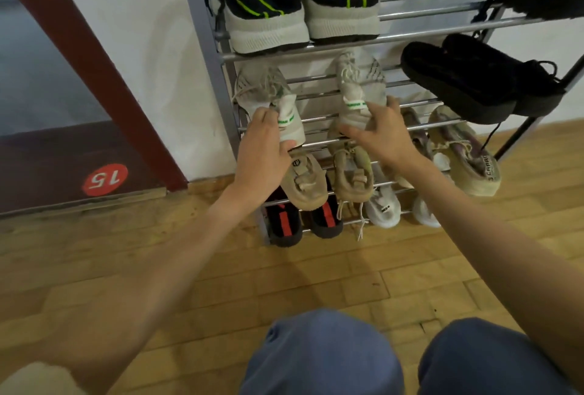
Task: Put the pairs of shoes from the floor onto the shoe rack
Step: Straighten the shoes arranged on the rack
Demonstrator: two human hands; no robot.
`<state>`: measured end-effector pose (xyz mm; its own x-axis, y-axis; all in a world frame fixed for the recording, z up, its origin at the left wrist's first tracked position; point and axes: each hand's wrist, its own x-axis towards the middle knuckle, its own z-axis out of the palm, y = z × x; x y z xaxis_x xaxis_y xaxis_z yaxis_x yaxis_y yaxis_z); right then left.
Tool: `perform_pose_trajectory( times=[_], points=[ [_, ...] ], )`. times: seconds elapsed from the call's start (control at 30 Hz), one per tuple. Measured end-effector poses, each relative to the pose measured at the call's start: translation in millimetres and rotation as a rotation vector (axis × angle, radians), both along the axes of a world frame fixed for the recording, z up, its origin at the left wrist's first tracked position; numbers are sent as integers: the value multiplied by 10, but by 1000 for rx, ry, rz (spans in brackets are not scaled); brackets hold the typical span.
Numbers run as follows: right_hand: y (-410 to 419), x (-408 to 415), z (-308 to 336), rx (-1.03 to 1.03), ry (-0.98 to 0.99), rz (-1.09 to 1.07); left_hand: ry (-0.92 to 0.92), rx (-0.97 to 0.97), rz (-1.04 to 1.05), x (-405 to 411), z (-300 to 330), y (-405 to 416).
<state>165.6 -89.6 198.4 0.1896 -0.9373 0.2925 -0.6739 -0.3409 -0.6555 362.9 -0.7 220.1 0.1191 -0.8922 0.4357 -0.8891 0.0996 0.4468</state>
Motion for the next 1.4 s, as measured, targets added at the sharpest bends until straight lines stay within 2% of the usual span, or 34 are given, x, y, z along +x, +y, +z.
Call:
perform_pose_trajectory(
  times=[0.2,0.47,0.6,0.9,1.0,1.13,1.27,1.4],
  points=[
    [180,13,79,-11,-107,50,-31,7,19,-8,-41,27],
    [280,312,199,-48,3,227,-103,41,-16,135,29,57],
    [154,452,158,37,163,265,-107,21,-26,126,3,62],
    [153,345,221,113,121,326,-62,-5,-33,125,-61,63],
    [210,225,165,-1,108,328,-48,-41,-23,139,-139,169],
    [387,-66,-171,-407,-50,200,-40,-291,-39,111,-487,409],
    [494,-205,-594,-415,-25,148,-18,-307,-34,38,-855,502],
    [586,-223,-918,-375,127,180,-47,-203,-88,-23,-1061,477]
  ],
)
